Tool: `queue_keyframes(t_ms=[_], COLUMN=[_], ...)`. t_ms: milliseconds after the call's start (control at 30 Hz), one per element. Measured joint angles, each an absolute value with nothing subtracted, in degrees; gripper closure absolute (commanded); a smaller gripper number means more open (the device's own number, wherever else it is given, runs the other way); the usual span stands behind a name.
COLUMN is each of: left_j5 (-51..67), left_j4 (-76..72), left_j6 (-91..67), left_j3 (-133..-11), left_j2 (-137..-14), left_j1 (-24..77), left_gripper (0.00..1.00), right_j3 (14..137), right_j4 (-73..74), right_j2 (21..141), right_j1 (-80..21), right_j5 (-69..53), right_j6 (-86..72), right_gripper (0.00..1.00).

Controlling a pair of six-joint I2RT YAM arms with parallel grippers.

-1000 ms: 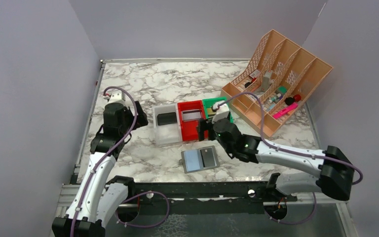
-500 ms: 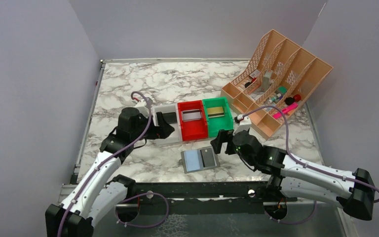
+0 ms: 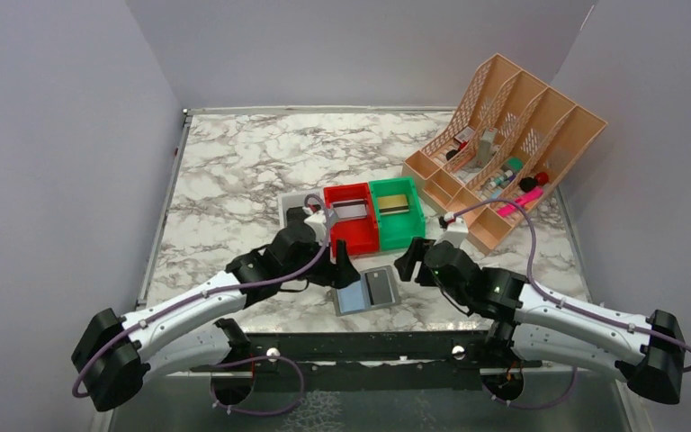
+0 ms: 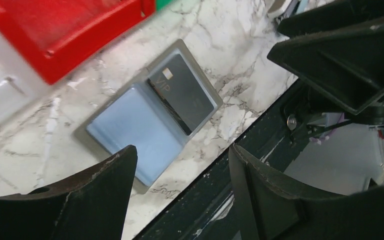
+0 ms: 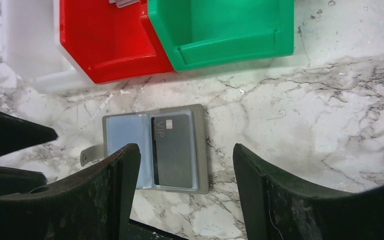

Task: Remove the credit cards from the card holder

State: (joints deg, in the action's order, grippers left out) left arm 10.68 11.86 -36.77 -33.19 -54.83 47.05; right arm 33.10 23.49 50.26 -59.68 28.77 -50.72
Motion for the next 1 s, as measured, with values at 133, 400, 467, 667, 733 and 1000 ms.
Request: queue_keyframes(t_ms=[133,400,467,667,733,1000], left_j5=[7.5,2.9,2.0,0.5,0.3,-1.2], left_j4=[9.0,5.1,4.3,0.8,-0.1,-1.7], left_j6=[-38.5,-40.2,-40.3,-41.8,-42.4,-43.3], left_j3=[-32.9,-33.3,-34.0,-34.2,-34.2,-33.5], left_j2=[-59.3,-69.7,-72.0,-75.7,-76.6,-77.3], left_j1=[53.4,59.6,60.3,61.2,61.3,61.6], left_gripper=[0.3,0.36,0.37,0.45,0.45,0.49], right_j3=[29.7,29.7,29.7,29.6,29.3,28.1], right_j4=[20.4,19.1,19.0,13.5,10.9,6.3], right_j2=[46.3,52.2,54.0,55.7,56.6,62.3], right_j1=[-59.7,-59.7,-59.7,-58.4,-56.9,-52.3], right_j5=[28.3,27.5,26.9,21.2,17.4,8.1], right_j6=[-49.9,-49.0,-49.0,-47.5,-46.7,-45.4], right_gripper=[0.31,0.45,0.49,0.6,0.6,0.66])
